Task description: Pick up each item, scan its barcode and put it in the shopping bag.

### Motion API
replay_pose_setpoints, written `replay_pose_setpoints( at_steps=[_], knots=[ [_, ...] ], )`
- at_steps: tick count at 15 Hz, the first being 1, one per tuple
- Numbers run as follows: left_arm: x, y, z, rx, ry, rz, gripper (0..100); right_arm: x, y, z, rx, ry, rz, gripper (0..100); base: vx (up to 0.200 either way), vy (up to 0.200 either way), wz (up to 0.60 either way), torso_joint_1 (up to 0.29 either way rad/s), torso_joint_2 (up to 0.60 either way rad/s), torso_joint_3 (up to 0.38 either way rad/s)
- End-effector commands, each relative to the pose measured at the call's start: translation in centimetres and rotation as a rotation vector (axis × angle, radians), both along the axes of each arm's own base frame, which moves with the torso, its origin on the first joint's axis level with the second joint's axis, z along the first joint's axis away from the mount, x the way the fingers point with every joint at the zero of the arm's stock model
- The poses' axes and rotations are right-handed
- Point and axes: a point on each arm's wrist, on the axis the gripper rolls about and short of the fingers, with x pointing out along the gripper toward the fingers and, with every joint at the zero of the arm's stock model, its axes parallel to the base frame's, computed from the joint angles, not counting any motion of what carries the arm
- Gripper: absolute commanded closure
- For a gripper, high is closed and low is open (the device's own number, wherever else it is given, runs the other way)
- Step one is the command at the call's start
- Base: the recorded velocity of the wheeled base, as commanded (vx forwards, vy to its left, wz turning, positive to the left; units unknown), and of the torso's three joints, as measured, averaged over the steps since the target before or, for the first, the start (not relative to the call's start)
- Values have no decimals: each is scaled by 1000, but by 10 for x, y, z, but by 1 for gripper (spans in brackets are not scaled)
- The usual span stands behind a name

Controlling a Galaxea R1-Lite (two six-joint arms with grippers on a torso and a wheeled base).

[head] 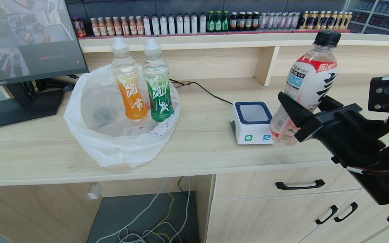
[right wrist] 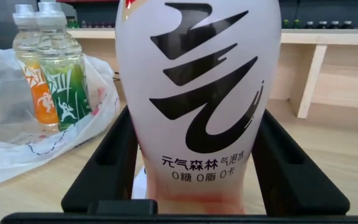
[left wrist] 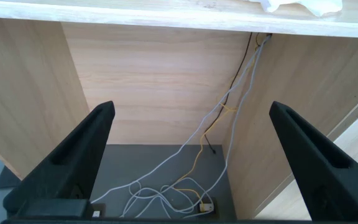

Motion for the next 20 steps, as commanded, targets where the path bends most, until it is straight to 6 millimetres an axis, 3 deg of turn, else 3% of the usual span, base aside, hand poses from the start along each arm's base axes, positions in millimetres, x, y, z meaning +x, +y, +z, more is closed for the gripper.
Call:
replay_pose_setpoints(
  at_steps=[1,6,11,18,20],
  knots=[
    [0,0,0,0,0,1,0,1,-3,4,-18,-27,-26,100,0,0,0,0,0,0],
    [0,0,0,0,0,1,0,12,4,31,-115,-184,-103,100,0,0,0,0,0,0],
    [0,0,0,0,0,1,0,21,13,48,-212,-221,-127,100,0,0,0,0,0,0],
    [0,0,0,0,0,1,0,36,28,57,-431,-379,-27,100,0,0,0,0,0,0],
    [0,0,0,0,0,1,0,49,30,55,-506,-440,-13,100,0,0,0,0,0,0]
  ],
)
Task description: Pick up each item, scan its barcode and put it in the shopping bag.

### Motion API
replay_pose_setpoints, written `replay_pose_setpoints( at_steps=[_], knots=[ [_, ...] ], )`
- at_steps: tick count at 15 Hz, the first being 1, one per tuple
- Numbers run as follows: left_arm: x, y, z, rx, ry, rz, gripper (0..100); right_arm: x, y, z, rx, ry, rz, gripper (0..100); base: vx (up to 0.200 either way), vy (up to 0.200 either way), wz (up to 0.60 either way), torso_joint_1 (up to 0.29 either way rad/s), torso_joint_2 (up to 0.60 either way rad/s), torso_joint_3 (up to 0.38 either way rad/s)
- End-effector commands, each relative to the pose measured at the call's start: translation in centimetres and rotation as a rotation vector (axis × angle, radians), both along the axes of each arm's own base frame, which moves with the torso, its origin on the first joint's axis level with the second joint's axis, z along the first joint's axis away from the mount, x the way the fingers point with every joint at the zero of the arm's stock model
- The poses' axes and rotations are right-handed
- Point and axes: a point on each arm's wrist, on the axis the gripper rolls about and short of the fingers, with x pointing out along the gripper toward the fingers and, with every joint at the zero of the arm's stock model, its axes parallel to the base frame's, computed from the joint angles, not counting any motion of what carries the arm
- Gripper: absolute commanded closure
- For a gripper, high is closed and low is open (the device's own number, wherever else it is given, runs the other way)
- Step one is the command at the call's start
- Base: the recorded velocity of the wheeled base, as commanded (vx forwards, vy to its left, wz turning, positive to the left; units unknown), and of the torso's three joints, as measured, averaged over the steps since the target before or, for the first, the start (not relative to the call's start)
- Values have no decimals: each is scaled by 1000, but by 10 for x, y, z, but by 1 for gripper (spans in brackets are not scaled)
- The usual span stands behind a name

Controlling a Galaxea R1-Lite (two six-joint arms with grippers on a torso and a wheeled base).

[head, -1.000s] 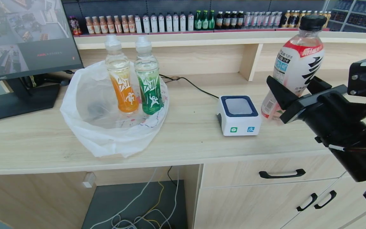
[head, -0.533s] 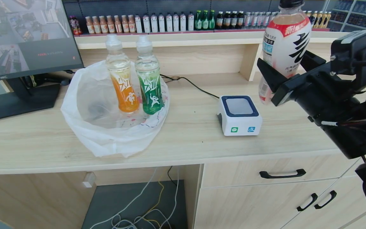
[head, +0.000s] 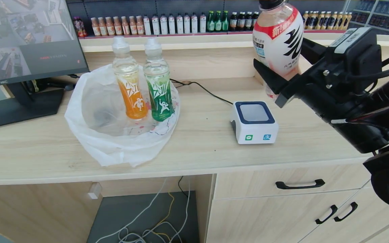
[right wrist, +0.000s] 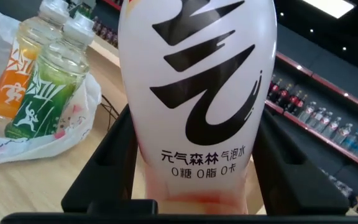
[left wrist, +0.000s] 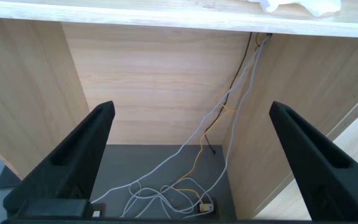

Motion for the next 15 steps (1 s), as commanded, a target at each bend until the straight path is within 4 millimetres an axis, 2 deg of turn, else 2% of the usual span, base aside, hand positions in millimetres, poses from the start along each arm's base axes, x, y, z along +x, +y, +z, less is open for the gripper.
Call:
replay_pose_setpoints(
  at_steps=[1,7,11,15],
  knots=[
    [0,0,0,0,0,0,0,13,2,-5,-46,-23,7,100,0,0,0,0,0,0],
    [0,0,0,0,0,0,0,40,21,-17,-246,-178,121,100,0,0,0,0,0,0],
    [0,0,0,0,0,0,0,42,22,-20,-309,-233,175,100,0,0,0,0,0,0],
    [0,0,0,0,0,0,0,54,18,-34,-386,-257,240,100,0,0,0,0,0,0]
  ],
)
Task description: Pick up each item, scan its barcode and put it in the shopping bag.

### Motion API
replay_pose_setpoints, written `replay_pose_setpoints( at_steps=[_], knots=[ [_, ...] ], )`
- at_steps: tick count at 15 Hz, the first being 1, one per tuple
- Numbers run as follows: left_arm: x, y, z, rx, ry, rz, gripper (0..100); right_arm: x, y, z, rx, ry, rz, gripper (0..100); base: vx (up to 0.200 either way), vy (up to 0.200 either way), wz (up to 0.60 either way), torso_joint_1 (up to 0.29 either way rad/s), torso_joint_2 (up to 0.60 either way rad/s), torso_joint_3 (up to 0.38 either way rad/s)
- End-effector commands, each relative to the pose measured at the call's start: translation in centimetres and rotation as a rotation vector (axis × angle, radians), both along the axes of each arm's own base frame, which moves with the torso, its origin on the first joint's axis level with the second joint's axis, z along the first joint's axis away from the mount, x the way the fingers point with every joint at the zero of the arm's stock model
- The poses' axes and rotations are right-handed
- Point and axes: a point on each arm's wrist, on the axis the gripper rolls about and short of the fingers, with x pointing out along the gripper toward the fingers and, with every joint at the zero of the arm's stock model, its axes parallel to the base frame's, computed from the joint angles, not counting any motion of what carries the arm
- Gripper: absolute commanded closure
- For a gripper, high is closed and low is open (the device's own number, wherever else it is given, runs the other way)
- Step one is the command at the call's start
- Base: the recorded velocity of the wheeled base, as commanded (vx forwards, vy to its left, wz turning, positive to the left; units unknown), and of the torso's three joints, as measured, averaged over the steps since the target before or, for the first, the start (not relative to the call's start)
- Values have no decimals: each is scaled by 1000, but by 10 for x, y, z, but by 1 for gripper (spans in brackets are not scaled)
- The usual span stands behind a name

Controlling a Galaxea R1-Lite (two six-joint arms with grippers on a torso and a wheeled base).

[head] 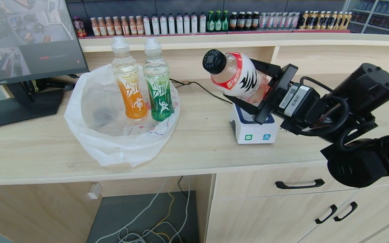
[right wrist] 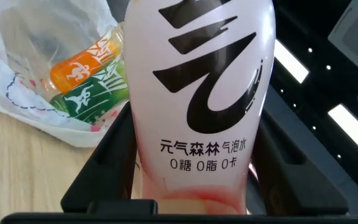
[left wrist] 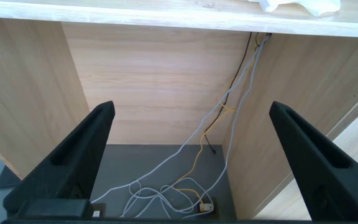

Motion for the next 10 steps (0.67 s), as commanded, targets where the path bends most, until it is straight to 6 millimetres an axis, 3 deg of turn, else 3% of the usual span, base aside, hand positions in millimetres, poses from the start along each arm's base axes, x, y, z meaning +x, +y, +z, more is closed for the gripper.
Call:
replay_pose_setpoints(
  at_steps=[1,7,10],
  knots=[
    [0,0,0,0,0,0,0,11,0,-10,-28,13,18,100,0,0,0,0,0,0],
    [0,0,0,0,0,0,0,28,-37,-13,-72,-15,-21,100,0,0,0,0,0,0],
    [0,0,0,0,0,0,0,29,-34,-17,-79,-9,-10,100,0,0,0,0,0,0]
  ],
)
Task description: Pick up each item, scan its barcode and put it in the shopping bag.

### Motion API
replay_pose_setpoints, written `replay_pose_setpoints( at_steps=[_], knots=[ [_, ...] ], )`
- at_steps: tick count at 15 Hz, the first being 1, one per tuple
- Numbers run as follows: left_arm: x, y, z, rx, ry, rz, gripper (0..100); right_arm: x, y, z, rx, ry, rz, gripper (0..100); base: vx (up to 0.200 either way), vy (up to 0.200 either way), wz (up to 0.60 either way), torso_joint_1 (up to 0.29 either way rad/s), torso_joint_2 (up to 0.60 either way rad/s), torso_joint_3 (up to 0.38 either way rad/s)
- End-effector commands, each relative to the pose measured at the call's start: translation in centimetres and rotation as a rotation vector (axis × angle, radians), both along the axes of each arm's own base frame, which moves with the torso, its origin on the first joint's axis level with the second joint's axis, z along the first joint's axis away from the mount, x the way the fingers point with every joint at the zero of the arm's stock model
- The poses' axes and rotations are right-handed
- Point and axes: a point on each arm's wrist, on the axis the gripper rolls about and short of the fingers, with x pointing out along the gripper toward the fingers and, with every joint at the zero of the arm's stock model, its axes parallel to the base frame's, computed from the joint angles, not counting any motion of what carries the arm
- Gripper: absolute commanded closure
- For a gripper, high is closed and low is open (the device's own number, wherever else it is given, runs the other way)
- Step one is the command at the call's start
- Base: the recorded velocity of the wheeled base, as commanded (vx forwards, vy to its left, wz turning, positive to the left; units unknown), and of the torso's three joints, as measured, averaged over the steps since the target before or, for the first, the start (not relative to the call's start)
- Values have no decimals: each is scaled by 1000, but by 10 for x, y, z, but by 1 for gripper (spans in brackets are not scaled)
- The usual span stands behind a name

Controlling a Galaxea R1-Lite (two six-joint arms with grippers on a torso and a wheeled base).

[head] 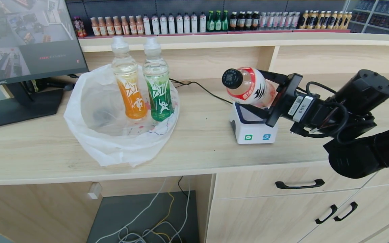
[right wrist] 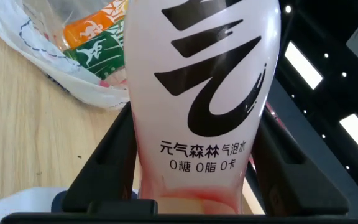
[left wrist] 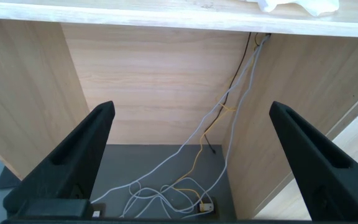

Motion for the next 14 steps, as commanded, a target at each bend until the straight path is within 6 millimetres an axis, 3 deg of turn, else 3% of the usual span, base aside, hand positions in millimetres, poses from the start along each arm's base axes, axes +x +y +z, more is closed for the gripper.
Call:
replay_pose_setpoints(
  at_steps=[1,14],
  knots=[
    [0,0,0,0,0,0,0,3,1,-5,-6,11,2,100,0,0,0,0,0,0],
    [0,0,0,0,0,0,0,5,5,-9,-16,4,5,100,0,0,0,0,0,0]
  ],
)
